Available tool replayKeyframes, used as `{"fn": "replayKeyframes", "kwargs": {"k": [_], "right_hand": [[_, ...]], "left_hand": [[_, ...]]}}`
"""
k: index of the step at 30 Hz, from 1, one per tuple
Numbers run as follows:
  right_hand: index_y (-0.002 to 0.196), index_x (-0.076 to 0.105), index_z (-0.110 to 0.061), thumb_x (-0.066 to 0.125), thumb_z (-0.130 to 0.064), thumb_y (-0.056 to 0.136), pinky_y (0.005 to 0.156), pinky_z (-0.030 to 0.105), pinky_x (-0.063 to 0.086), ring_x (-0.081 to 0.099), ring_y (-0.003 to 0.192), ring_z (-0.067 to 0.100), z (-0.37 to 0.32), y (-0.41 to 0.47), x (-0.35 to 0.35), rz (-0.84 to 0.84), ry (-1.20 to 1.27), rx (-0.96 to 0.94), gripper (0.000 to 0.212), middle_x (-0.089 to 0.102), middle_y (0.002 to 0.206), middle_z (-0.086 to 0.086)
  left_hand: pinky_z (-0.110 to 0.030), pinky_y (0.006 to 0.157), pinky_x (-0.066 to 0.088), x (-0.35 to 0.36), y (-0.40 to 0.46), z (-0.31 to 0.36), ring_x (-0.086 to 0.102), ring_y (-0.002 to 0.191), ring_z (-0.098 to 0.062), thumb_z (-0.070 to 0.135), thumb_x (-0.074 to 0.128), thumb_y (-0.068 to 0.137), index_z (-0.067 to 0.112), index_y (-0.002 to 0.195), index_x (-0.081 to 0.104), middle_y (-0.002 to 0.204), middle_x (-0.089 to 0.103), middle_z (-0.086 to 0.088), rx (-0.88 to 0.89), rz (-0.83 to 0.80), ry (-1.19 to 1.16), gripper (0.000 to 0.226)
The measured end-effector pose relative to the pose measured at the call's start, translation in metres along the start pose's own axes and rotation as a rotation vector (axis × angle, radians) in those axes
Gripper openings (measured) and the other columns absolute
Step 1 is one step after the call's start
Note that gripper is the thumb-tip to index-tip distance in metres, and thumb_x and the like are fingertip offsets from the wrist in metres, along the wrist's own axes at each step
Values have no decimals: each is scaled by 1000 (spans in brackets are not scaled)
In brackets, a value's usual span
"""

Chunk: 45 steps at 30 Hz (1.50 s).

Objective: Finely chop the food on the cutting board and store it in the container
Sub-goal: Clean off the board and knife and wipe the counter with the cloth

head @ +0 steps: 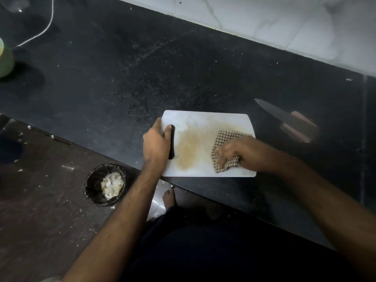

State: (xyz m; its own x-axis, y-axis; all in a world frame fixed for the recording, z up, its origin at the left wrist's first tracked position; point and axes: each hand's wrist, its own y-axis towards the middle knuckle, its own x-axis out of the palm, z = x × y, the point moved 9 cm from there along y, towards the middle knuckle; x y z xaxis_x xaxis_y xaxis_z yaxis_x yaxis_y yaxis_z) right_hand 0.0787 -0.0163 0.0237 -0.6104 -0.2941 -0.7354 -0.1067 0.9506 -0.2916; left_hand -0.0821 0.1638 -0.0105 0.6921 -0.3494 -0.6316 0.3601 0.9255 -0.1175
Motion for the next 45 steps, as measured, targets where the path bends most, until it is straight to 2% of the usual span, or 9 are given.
{"fn": "replayKeyframes", "kwargs": {"k": [5, 9, 13, 20, 24, 28, 37, 42, 45], "right_hand": [[123, 72, -25, 61, 20, 76, 104, 43, 49, 61, 122, 15, -19, 32, -35, 410, -19, 51, 66, 67, 130, -5], [136, 63, -22, 47, -1, 92, 115, 43, 38, 49, 136, 23, -63, 60, 9, 222, -62, -15, 52, 54, 148, 2], [120, 72, -31, 25, -45, 85, 116, 60, 31, 49, 136, 14, -38, 35, 36, -54, 72, 35, 60, 57, 144, -10], [95, 79, -29, 68, -7, 85, 96, 41, 52, 66, 105, 10, 19, -1, -23, -67, -160, 97, 26, 74, 106, -11], [118, 74, -24, 55, -19, 95, 103, 38, 46, 61, 120, 18, -15, 30, -39, 255, -218, -60, 30, 69, 124, -5], [136, 63, -27, 70, -6, 87, 115, 43, 36, 49, 137, 23, -10, 62, -10, 270, -333, -116, 53, 56, 145, -2], [124, 71, -34, 54, 24, 68, 108, 38, 47, 54, 129, 7, 60, -35, -23, 303, -63, 226, 83, 63, 136, -14], [128, 68, -29, 44, 20, 71, 94, 42, 52, 62, 116, 16, 29, -24, -29, 302, -73, 167, 78, 68, 127, -11], [137, 62, -23, 33, 6, 84, 110, 37, 41, 53, 129, 17, -19, 2, -23, 374, -29, 42, 67, 59, 141, -2]], "left_hand": [[-30, 86, 50, 7, 1, 6, 69, 103, -25, 30, 57, 104, 14, 139, 60, 116, 74, -9, -3, -18, 21, 38], [-32, 86, 50, 7, 3, 3, 70, 103, -26, 30, 59, 103, 15, 134, 63, 113, 75, -8, -13, -30, -4, 35], [-39, 92, 52, 5, 2, 2, 68, 112, -31, 36, 57, 105, 16, 145, 55, 124, 72, -12, -35, -10, 91, 45], [-45, 77, 50, 15, 3, 3, 67, 104, -39, 42, 46, 108, 25, 154, 41, 118, 71, -16, -47, -18, 370, 49], [-40, 71, 39, 15, -1, 8, 63, 98, -34, 38, 45, 109, 26, 145, 48, 118, 63, -13, -95, 24, 418, 38], [-39, 71, 38, 14, -1, 6, 56, 87, -28, 34, 45, 108, 26, 137, 53, 117, 62, -11, -144, 67, 398, 31], [-44, 81, 45, 11, -6, 5, 63, 110, -37, 33, 47, 108, 26, 146, 51, 130, 61, -11, -162, 141, 370, 39], [-43, 80, 45, 10, -12, 5, 65, 107, -32, 41, 51, 106, 25, 135, 58, 124, 64, -6, -133, 181, 347, 34], [-41, 75, 41, 11, -12, 7, 64, 101, -32, 39, 51, 107, 24, 129, 60, 118, 63, -7, -148, 184, 372, 28]]}}
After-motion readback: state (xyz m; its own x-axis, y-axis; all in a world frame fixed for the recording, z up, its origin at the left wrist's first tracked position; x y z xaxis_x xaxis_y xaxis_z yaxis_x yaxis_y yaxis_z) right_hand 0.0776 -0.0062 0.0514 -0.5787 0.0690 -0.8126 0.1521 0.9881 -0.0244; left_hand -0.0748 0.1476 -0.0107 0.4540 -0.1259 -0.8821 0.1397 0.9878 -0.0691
